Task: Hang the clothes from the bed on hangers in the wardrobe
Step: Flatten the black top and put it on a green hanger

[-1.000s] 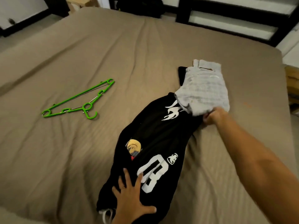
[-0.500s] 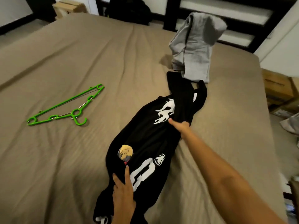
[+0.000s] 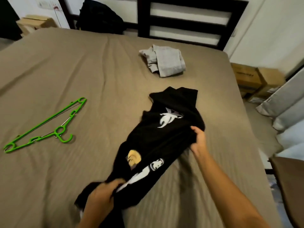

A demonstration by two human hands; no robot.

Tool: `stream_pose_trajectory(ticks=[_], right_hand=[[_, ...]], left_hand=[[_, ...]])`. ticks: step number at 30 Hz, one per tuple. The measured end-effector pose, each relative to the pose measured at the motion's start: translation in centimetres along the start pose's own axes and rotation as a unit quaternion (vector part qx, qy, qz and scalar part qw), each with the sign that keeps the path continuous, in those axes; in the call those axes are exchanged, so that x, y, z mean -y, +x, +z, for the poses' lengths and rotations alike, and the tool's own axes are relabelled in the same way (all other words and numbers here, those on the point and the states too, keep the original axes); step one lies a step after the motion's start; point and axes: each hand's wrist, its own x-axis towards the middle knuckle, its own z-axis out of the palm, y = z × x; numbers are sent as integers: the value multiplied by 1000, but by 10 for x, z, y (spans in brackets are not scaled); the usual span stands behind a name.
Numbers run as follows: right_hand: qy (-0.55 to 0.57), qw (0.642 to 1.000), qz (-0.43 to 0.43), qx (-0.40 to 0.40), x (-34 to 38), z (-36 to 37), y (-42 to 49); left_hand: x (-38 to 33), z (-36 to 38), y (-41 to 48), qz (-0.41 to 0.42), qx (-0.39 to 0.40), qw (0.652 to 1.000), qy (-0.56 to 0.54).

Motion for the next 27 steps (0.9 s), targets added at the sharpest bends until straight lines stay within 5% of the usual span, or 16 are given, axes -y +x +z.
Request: stream_pose_trajectory(ticks=[3, 6, 9, 12, 16, 18, 21, 24, 27], right_hand=[[88, 990, -107, -36, 52, -52, -45], [108, 956, -249, -108, 104, -83, -88], [-19, 898, -383, -215, 146, -90, -119], [-297, 861, -273, -311, 159, -102, -100], [-515, 828, -17, -220, 117, -142, -62], [-594, 782, 5, -188, 89, -173, -67], [-680, 715, 22, -160, 52, -217, -92], [-763, 643, 57, -39, 20, -261, -111], [-801, 597, 33, -9, -3, -286, -120]], left_hand=[[-35, -45, 34, 118, 4, 991, -60], [-85, -76, 66, 172, 113, 965, -165], [-110, -94, 88, 179, 214, 943, -183], [-103, -107, 107, 150, 282, 936, -145], [-64, -94, 135, 12, 242, 963, 114], [-51, -68, 127, -59, 147, 934, 321], [-47, -28, 95, -20, 67, 973, 219], [-54, 4, 76, -2, 164, 930, 329], [-63, 33, 69, 45, 163, 904, 394]])
